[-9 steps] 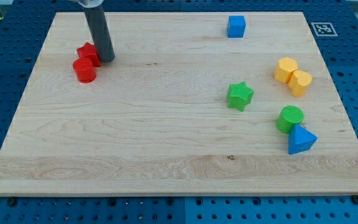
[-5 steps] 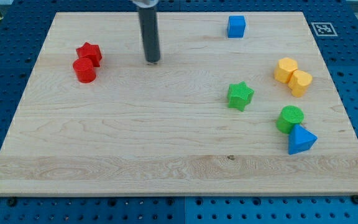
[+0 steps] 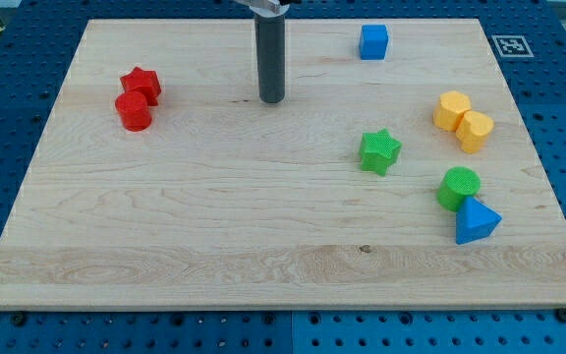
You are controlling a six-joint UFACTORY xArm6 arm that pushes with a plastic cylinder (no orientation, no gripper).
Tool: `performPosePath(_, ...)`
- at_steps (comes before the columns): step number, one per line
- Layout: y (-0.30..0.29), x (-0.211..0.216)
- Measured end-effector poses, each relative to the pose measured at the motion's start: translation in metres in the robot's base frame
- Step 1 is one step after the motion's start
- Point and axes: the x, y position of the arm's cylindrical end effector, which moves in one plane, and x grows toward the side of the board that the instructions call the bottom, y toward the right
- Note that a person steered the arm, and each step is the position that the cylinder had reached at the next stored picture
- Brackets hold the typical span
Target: Move the green circle to the green star
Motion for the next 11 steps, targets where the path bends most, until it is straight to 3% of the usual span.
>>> performPosePath(6, 0.0, 0.002)
performPosePath(9, 0.062, 0.138)
performPosePath(11, 0.094, 0.155)
